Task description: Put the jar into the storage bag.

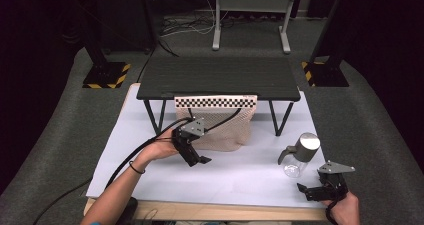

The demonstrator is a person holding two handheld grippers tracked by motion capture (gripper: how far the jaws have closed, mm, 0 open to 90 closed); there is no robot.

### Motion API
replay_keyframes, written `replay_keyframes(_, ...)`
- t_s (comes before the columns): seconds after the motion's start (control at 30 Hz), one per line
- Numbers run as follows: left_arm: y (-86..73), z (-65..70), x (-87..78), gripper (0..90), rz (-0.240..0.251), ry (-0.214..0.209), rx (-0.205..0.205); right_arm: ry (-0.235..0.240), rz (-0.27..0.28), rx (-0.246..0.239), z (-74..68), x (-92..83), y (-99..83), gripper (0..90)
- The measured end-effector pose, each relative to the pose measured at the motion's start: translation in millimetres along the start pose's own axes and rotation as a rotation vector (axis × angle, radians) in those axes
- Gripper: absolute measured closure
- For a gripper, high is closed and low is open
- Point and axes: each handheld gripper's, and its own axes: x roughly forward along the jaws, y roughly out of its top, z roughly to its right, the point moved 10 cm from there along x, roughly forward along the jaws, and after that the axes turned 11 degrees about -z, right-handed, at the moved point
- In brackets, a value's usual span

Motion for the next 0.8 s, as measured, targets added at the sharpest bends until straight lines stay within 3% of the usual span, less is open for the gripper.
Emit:
replay_keyframes(0.07, 0.2, 0.4, -0.2, 0.0, 0.001, -0.001, 0.001, -0.008, 0.046, 0.003, 0.9, -8.6, 6.6, 1.3)
replay_keyframes(0.27, 0.3, 0.3, 0.1, 0.0, 0.000, 0.001, -0.001, -0.004, 0.099, 0.003, 0.5, -18.0, 18.8, 1.5)
replay_keyframes(0.43, 0.3, 0.4, 0.1, 0.0, 0.000, 0.002, 0.001, 0.022, 0.163, -0.039, -3.5, -25.6, 38.5, 1.7)
replay_keyframes(0.8, 0.2, 0.3, 0.3, 0.0, -0.001, 0.003, 0.001, 0.048, 0.194, -0.062, -4.9, -28.8, 58.7, 1.5)
